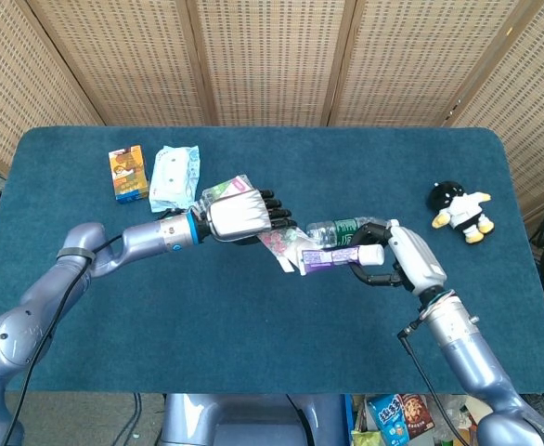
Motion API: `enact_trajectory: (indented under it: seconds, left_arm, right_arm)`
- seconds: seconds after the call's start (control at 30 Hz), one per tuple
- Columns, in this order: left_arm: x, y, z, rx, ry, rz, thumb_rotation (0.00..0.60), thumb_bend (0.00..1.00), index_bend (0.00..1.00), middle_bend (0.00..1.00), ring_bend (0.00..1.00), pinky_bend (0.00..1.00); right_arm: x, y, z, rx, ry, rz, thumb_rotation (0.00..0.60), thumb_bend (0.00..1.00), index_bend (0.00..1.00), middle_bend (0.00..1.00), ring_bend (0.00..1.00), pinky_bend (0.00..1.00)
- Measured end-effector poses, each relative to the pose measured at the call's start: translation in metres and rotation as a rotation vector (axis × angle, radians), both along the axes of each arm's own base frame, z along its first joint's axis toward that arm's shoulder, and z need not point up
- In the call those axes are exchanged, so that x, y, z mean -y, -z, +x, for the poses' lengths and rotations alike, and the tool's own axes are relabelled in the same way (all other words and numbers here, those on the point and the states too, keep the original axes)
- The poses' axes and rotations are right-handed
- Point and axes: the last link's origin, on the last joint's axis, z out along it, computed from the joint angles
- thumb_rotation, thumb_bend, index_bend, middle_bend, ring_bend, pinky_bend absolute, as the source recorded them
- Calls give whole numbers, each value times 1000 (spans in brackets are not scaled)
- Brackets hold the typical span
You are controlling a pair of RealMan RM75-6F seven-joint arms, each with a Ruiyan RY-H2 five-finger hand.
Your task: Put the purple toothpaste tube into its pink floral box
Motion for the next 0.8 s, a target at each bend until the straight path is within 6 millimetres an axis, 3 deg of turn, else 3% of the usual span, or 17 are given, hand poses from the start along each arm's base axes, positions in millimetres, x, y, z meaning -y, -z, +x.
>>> enact_trajectory:
  seconds: [0.4, 0.8]
  left_arm:
    - [8, 6, 18, -14, 11, 0, 600, 567, 527, 479, 472, 540]
    - [14, 9, 29, 50, -61, -36, 600, 566, 527, 479, 472, 540]
  right_arm:
    - [7, 5, 16, 16, 56, 27, 600, 813, 654, 621, 467, 451]
    - [10, -4, 11, 56, 94, -8, 600, 823, 654, 621, 467, 451]
